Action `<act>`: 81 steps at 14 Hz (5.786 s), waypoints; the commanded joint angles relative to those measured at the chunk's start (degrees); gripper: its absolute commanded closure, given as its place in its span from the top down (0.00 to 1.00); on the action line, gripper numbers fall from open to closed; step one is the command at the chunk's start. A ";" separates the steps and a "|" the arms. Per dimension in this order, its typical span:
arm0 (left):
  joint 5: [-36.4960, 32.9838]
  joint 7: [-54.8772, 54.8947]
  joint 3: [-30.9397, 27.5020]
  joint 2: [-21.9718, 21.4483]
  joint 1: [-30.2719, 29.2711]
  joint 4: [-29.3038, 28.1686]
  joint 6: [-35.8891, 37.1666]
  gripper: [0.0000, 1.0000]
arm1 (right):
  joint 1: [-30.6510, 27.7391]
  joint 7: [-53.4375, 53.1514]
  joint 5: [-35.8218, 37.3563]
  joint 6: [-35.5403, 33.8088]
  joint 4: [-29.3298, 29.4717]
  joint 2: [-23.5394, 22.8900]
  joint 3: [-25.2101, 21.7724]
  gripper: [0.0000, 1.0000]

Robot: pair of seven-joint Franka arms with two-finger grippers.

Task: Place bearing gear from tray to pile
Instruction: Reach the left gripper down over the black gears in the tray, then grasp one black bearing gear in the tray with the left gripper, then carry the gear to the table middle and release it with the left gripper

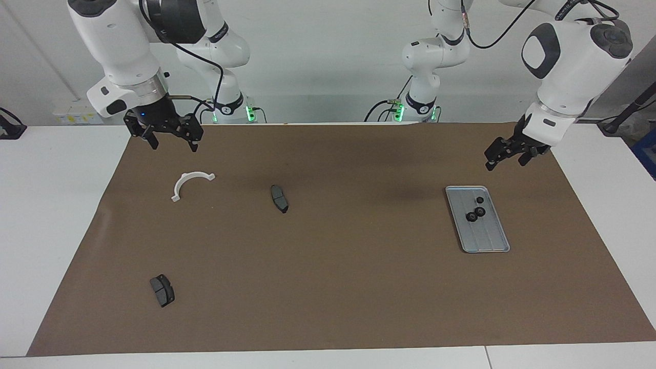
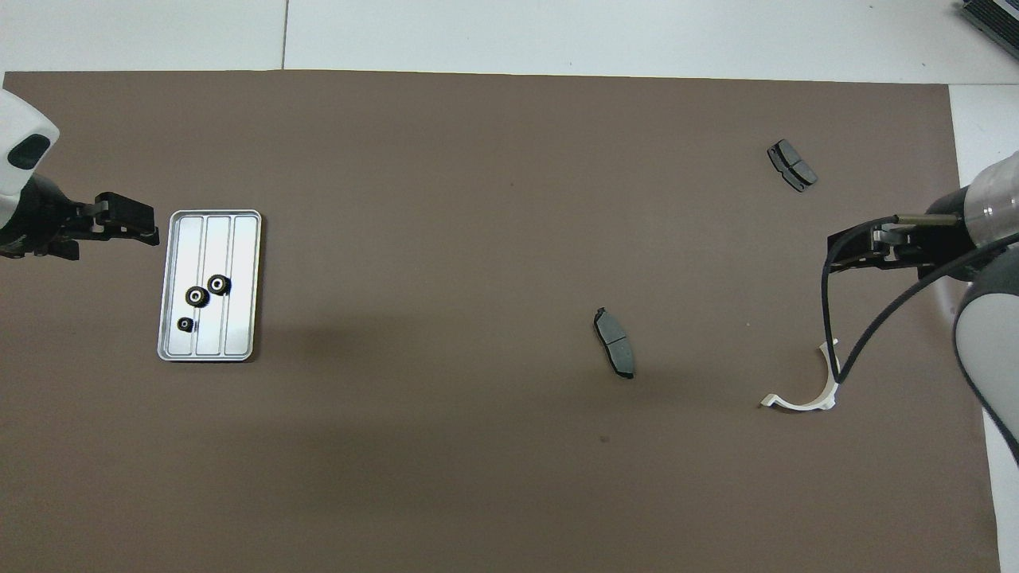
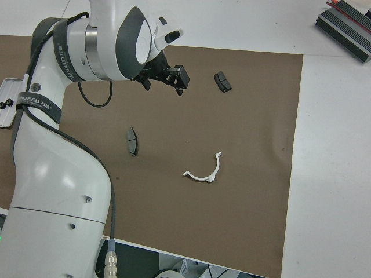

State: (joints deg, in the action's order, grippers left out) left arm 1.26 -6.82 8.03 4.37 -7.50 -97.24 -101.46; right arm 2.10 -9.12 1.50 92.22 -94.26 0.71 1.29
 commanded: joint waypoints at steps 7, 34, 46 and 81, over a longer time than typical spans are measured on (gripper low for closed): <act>-0.90 0.93 0.32 0.90 -3.05 -11.12 -14.45 0.98 | 0.01 1.82 -0.10 -0.64 0.13 0.35 -0.32 1.00; -0.90 20.86 0.32 11.10 -1.90 -18.16 -26.51 0.71 | 0.01 1.82 -0.10 -0.64 0.13 0.35 -0.32 1.00; -1.17 29.49 0.23 12.24 -2.08 -19.65 -29.41 0.55 | 0.10 1.82 -0.10 -0.64 0.13 0.35 -0.32 1.00; -1.78 -10.29 0.41 11.89 12.14 -13.24 -25.55 0.00 | -0.08 1.82 -0.10 -0.64 0.13 0.35 -0.32 1.00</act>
State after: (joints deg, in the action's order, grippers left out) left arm 0.31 -11.01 9.23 16.88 1.08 -110.90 -129.04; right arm 2.10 -9.12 1.50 92.22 -94.26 0.71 1.29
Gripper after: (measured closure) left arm 0.643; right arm 0.000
